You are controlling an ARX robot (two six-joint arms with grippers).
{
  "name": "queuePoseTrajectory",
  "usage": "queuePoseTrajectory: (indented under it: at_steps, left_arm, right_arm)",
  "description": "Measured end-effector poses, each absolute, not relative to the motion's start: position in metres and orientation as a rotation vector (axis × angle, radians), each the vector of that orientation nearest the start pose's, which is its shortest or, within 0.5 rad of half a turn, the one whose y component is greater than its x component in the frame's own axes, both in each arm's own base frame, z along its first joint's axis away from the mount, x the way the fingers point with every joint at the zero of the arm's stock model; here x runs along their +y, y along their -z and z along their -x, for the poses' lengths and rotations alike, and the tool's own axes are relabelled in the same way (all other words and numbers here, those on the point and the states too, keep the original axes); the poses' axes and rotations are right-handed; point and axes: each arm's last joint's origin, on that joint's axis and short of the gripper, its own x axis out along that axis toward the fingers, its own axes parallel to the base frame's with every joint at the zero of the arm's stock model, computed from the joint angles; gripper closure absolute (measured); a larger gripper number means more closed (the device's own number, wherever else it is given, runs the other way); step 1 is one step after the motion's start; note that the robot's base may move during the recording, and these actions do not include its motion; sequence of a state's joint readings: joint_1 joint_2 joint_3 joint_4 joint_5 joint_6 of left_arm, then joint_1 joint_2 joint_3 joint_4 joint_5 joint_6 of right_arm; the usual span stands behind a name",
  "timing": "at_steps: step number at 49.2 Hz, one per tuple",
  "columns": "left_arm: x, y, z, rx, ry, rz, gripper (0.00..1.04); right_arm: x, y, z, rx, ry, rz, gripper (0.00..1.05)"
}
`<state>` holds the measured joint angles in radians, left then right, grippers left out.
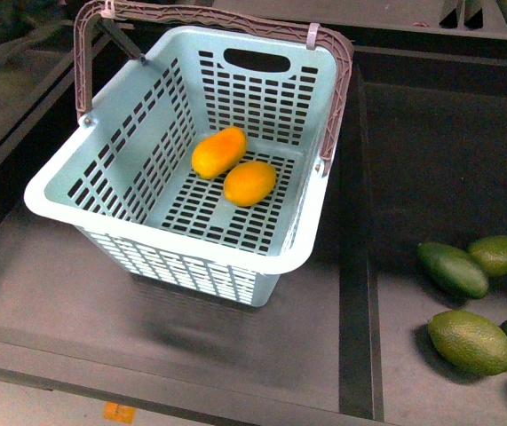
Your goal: Pick lemon and mango into basket
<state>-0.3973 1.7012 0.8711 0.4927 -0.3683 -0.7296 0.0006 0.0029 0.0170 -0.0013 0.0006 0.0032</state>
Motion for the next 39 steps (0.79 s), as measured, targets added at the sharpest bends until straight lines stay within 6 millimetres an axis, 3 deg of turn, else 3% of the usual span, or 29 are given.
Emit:
queuePoseTrajectory:
  at_steps: [5, 9, 15, 23, 39]
  left_arm:
    - [-0.09, -0.208, -0.297, 0.002, 0.001, 0.255, 0.66]
    - [-0.073, -0.208, -0.276, -0.033, 0.001, 0.138, 0.81]
    - [-0.055, -0.189, -0.248, 0.013, 0.013, 0.049, 1.02]
    - [-0.03, -0.181, -0.21, 0.002, 0.004, 0.019, 1.01]
    - [-0.012, -0.164, -0.168, 0.011, 0.004, 0.014, 1.01]
  right_arm:
    - [0.0, -0.169, -0.097, -0.013, -0.001, -0.003, 0.09]
    - [0.0, -0.169, -0.097, -0.013, -0.001, -0.003, 0.09]
    - [0.0, -0.169, -0.097, -0.013, 0.0, -0.003, 0.09]
    - [0.0, -0.169, -0.097, -0.013, -0.001, -0.003, 0.09]
    - [0.0, -0.169, -0.097, -0.013, 0.0, -0.003, 0.09]
